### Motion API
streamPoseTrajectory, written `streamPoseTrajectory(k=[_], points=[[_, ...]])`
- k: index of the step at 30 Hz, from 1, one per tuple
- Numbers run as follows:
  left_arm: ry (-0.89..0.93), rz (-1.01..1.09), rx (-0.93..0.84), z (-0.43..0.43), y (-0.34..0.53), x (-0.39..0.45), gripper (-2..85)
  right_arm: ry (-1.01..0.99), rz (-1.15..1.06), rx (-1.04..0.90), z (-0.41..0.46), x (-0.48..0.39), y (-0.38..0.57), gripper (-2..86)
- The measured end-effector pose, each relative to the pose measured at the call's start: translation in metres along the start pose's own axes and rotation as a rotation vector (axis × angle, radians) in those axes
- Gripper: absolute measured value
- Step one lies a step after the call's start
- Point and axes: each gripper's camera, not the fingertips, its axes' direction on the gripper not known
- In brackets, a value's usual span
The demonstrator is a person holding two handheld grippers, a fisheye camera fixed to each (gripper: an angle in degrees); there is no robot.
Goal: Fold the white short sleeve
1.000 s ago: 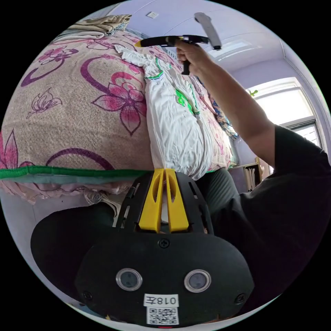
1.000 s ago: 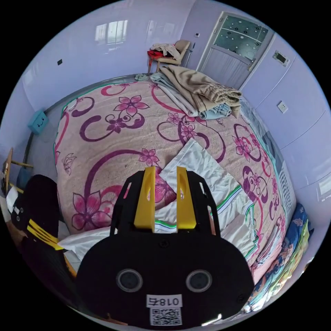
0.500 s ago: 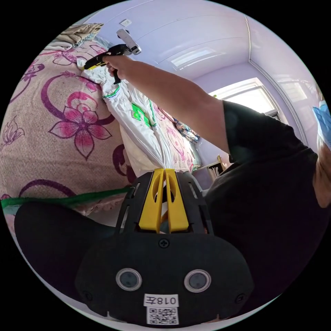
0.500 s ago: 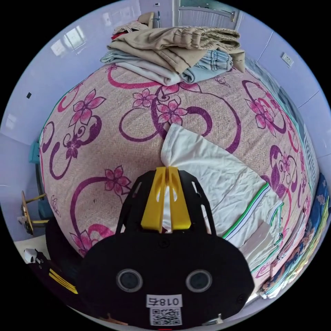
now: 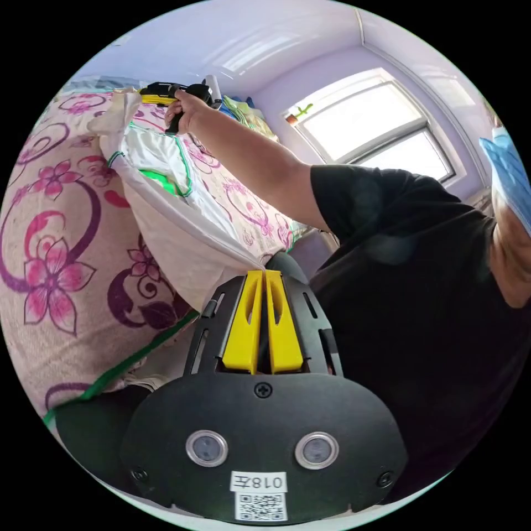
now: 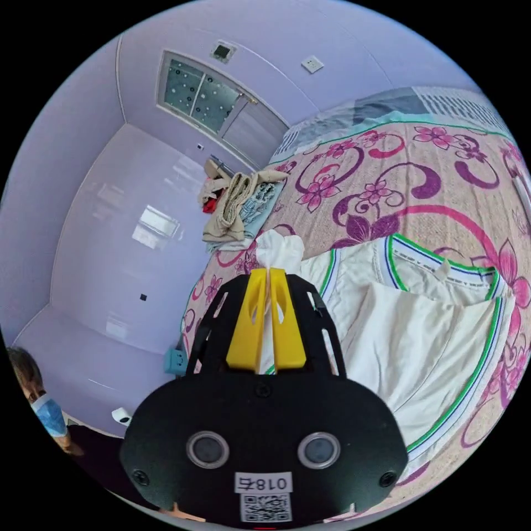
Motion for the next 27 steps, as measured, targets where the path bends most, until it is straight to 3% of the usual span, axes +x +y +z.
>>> streamPoseTrajectory(k=[3,7,14,17,21,27], points=[[-0.043,0.027,-0.133,0.052,-0.041,0.012,-1.0,0.006,0.138,0.122,-0.056,0.072,0.045,0.3],[-0.137,-0.022,-0.317,0.115,-0.068,0.002,-1.0,-0.009,0.287,0.144,-0.073,0.146,0.092,0.3],[-0.186,-0.04,-0.349,0.109,-0.084,0.03,-0.9,-0.078,0.129,0.22,-0.097,0.137,0.096,0.4],[-0.156,-0.046,-0.348,0.11,-0.088,0.028,-0.6,0.001,0.038,0.241,-0.112,0.126,0.105,0.6],[-0.114,-0.084,-0.381,0.13,-0.091,0.015,1.7,0.054,0.197,0.106,-0.104,0.171,0.129,1.5],[-0.051,-0.013,-0.515,0.133,-0.072,0.045,13.3,0.159,0.266,0.245,-0.134,0.167,0.182,1.6]])
